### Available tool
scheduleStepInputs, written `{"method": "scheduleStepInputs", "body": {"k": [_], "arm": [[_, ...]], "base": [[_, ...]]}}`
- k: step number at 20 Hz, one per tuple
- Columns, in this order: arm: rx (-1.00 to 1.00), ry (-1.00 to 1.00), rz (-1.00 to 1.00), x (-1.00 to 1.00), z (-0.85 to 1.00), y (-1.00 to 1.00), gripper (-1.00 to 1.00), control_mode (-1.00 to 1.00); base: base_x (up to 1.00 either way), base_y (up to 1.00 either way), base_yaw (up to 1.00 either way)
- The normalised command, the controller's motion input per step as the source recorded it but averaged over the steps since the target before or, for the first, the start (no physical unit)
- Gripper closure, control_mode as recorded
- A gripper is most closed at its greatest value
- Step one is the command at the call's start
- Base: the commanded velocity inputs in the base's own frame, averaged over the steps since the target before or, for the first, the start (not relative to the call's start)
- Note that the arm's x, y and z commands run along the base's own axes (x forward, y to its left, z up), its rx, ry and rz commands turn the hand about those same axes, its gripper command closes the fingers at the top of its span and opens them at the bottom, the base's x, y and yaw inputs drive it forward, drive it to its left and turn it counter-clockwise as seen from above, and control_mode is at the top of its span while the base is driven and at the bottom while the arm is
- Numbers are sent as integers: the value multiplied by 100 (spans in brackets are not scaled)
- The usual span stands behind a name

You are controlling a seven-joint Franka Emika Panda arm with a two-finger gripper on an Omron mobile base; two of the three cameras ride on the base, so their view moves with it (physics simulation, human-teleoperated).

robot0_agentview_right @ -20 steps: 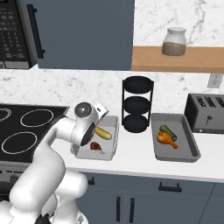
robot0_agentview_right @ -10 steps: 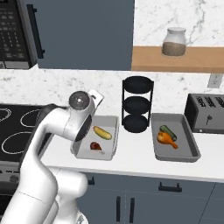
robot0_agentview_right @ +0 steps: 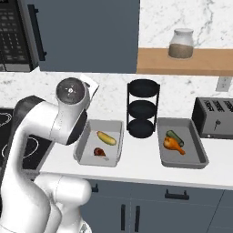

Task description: Place one cucumber and one chicken drumstick in each tupperware on the nearby counter, to pack two identical lunches.

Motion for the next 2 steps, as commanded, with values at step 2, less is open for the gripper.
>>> {"method": "scheduleStepInputs", "body": {"k": [2], "arm": [[2, -5, 7, -100, 94, 0, -100, -100]], "base": [[0, 0, 0]]}}
